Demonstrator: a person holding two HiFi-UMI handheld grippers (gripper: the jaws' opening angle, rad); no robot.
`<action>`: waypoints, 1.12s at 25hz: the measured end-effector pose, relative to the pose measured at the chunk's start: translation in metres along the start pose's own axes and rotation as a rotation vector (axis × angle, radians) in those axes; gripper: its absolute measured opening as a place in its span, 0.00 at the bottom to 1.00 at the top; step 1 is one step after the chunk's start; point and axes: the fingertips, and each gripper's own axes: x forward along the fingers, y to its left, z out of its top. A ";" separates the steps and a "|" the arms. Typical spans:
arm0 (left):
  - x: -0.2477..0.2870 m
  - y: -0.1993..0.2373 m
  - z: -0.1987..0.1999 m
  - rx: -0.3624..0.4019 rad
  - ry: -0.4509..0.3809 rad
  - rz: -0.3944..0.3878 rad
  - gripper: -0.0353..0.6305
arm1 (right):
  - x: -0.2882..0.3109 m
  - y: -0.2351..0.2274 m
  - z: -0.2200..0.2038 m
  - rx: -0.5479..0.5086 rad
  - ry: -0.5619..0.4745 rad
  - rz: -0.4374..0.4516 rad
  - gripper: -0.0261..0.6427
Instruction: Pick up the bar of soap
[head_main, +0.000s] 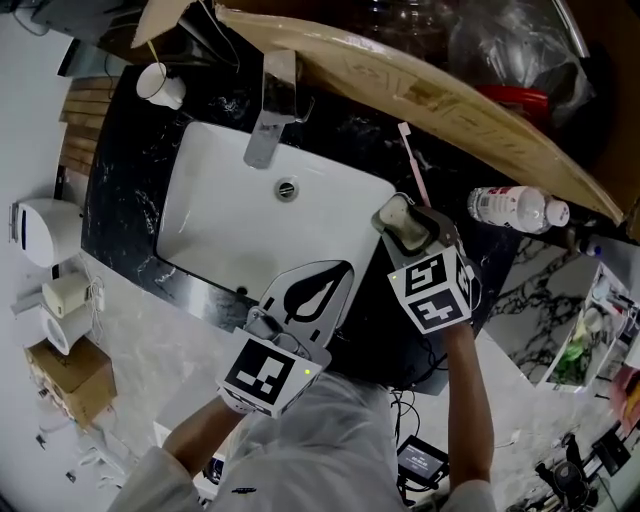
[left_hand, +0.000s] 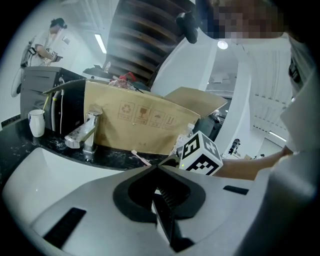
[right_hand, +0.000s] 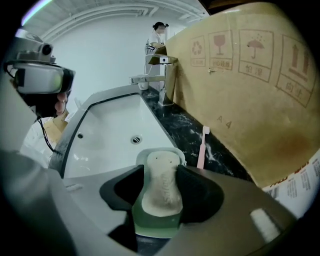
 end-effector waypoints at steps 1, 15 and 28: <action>0.000 0.001 -0.001 0.010 0.002 -0.001 0.05 | 0.001 -0.001 0.000 0.005 0.003 -0.003 0.36; -0.007 0.010 -0.005 0.010 0.007 0.021 0.05 | 0.010 -0.003 -0.009 -0.023 0.150 -0.051 0.33; -0.022 0.009 -0.011 -0.015 -0.009 0.023 0.05 | 0.010 -0.006 -0.010 0.030 0.142 -0.106 0.33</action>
